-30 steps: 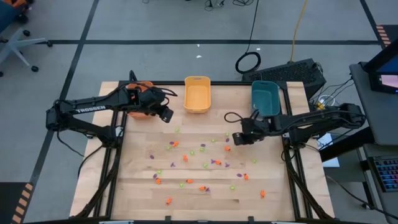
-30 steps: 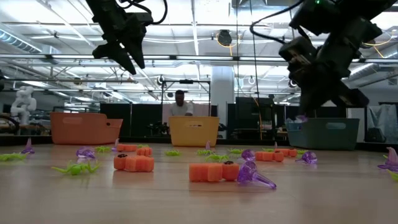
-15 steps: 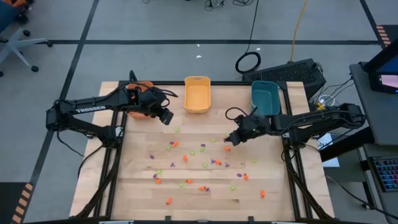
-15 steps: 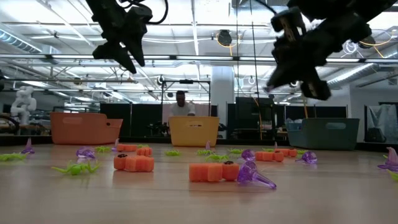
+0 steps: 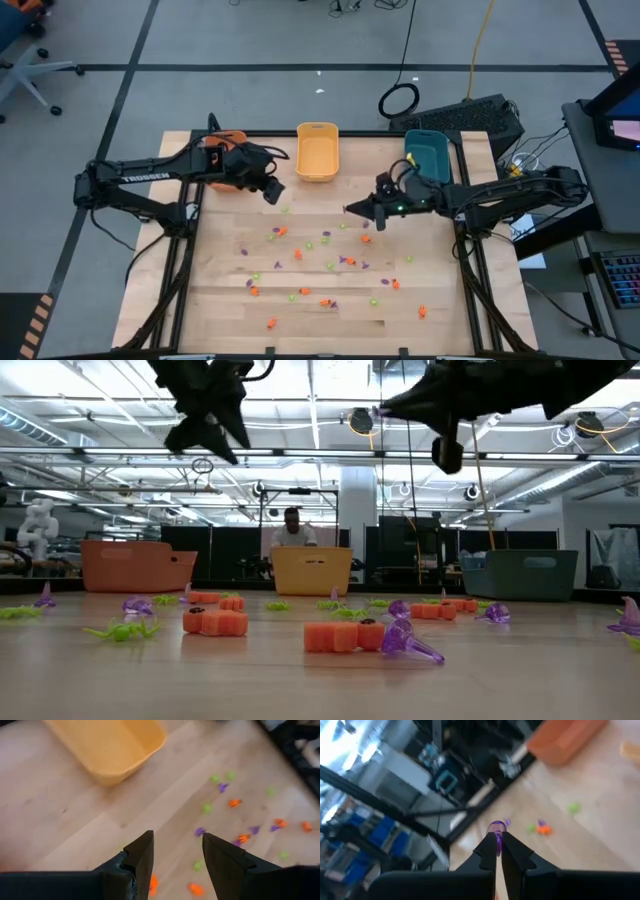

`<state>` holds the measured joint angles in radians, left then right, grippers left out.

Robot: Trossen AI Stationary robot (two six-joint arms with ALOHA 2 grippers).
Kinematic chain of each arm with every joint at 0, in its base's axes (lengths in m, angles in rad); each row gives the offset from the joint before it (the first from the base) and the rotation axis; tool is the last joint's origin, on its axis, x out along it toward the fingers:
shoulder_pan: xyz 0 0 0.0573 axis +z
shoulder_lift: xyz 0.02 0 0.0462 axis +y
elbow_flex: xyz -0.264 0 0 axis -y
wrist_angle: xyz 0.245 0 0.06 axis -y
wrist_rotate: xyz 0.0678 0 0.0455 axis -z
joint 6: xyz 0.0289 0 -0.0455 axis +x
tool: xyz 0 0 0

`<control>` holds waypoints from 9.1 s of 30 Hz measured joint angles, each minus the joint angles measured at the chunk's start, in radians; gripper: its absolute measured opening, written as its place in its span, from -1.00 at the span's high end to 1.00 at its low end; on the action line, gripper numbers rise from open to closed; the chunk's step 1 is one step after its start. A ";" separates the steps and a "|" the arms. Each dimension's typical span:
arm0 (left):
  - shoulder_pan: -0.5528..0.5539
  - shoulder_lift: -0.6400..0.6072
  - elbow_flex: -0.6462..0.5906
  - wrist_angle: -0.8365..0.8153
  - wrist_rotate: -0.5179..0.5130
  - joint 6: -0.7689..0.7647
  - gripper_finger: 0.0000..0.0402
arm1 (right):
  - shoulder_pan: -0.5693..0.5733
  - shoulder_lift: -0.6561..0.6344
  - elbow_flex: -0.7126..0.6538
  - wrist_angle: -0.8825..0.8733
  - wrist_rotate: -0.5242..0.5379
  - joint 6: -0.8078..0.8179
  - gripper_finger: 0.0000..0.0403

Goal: Sort Halloween decoration
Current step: Put the purple witch hat toy into the yellow bin

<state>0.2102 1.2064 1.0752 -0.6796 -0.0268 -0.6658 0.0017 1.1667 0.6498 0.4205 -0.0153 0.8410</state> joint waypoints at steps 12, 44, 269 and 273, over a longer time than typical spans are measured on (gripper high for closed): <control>-0.017 0.000 0.022 0.174 0.086 0.016 0.17 | -0.001 0.000 0.029 0.088 0.040 -0.158 1.00; -0.115 0.000 0.122 0.332 0.142 -0.004 0.17 | -0.080 -0.059 0.195 0.016 -0.226 -0.494 1.00; -0.593 0.010 -0.069 -0.218 -0.371 -0.189 0.17 | -0.230 0.395 0.974 -1.412 -0.038 -0.556 0.29; -0.612 0.010 -0.069 -0.189 -0.373 -0.220 0.17 | -0.210 0.395 0.974 -1.439 -0.038 -0.571 0.29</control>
<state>-0.4015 1.2163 1.0058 -0.8690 -0.3995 -0.8853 -0.2086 1.5620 1.6241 -1.0183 -0.0536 0.2702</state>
